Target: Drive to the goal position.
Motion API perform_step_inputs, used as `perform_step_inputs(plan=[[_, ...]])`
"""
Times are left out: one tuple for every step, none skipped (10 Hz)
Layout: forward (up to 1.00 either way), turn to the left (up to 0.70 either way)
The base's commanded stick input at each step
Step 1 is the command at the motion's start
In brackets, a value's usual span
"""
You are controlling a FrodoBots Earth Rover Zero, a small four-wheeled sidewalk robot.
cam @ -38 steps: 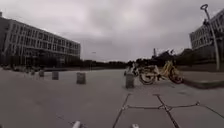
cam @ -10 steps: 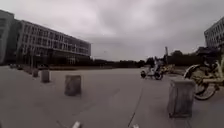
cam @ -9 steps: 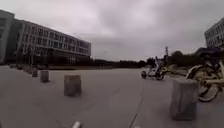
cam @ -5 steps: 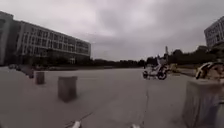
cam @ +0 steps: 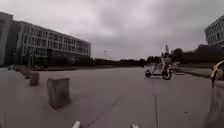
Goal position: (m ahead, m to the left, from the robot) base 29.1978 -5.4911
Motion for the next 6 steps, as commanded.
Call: perform_step_inputs(plan=[[0.7, 0.0], [0.7, 0.0], [0.7, 0.0], [0.7, 0.0], [0.7, 0.0], [0.7, 0.0]])
